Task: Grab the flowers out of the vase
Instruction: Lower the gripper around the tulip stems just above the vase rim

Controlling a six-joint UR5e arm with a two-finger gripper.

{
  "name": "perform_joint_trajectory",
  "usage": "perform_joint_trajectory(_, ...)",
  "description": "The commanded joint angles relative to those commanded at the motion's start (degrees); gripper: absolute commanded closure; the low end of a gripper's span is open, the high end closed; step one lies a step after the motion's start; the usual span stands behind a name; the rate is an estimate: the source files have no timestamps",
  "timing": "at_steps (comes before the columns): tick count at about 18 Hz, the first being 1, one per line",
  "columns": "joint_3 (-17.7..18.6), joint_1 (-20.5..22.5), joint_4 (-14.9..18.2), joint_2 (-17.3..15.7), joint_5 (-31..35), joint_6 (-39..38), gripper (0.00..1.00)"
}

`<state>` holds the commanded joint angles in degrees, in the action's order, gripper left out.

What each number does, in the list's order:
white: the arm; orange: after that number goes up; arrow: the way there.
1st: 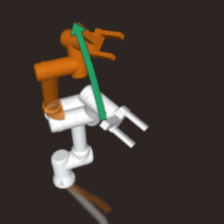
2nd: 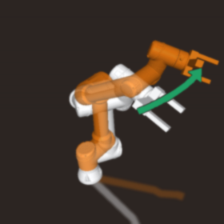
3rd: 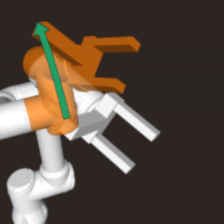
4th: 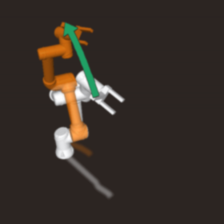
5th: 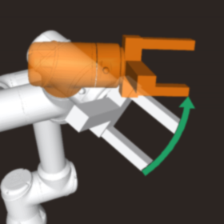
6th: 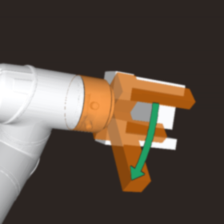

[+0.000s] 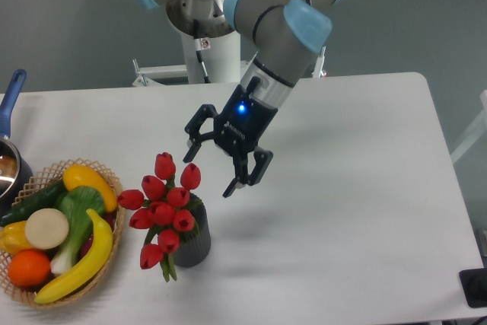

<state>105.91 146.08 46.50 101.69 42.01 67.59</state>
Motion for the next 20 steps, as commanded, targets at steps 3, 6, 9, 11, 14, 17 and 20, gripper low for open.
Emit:
perform_joint_trajectory(3,-1.92,-0.61,-0.79,2.1,0.09,0.0,0.0)
perform_joint_trajectory(6,-3.43,-1.84,-0.79,3.87,0.09,-0.17,0.0)
perform_joint_trajectory(9,-3.25,-2.37,-0.79,4.4,0.09,-0.17,0.0)
perform_joint_trajectory(11,-3.25,-2.72,-0.79,4.92,0.09,-0.09,0.0)
perform_joint_trajectory(14,-3.52,-3.07,-1.06,5.8,0.0,0.0,0.0)
perform_joint_trajectory(17,-3.52,-3.25,-1.06,6.16,-0.09,0.0,0.0)
perform_joint_trajectory(20,-4.48,-4.74,-1.32,7.21,-0.35,-0.35,0.0)
